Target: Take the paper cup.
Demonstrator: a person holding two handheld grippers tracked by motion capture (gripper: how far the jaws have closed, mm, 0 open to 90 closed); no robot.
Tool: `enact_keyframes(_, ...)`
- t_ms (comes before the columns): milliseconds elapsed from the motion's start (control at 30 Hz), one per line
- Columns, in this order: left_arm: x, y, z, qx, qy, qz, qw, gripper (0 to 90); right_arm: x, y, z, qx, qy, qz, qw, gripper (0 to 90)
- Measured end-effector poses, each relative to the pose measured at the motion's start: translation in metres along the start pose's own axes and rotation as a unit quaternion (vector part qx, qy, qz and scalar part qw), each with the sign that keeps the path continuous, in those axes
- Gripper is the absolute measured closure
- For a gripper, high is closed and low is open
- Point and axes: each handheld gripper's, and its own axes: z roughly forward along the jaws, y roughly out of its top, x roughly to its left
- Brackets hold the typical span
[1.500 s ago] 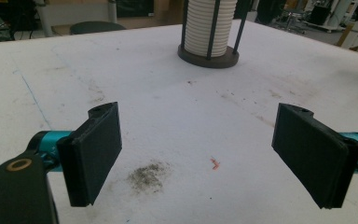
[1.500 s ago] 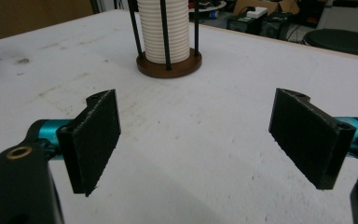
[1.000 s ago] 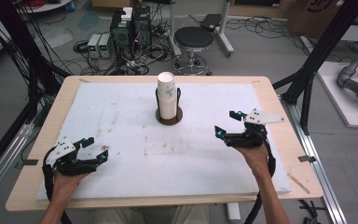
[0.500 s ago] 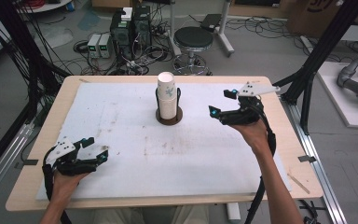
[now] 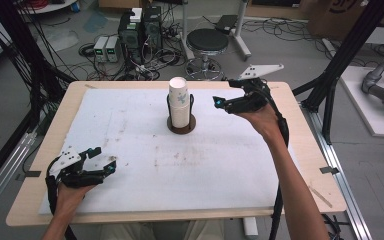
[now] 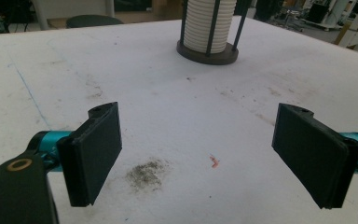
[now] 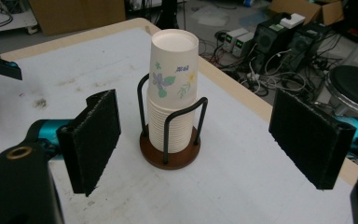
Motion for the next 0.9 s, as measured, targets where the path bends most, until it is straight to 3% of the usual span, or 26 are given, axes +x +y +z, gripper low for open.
enact_keyframes(100,0.0,0.0,0.0,0.002,0.0,-0.002,1.0,15.8,-0.003,0.012,0.008,0.006,0.011,-0.005,0.9999,16.7)
enact_keyframes(367,0.001,0.0,0.0,0.006,-0.001,-0.001,1.0,15.8,-0.008,0.045,0.039,0.053,0.031,-0.029,0.9977,16.7)
enact_keyframes(700,0.0,0.0,0.001,0.004,-0.001,-0.005,1.0,15.8,-0.01,0.08,0.064,0.093,0.038,-0.058,0.9932,16.7)
enact_keyframes(900,0.0,0.0,0.001,0.005,-0.001,-0.002,1.0,15.8,-0.01,0.089,0.077,0.11,0.039,-0.061,0.9913,16.7)
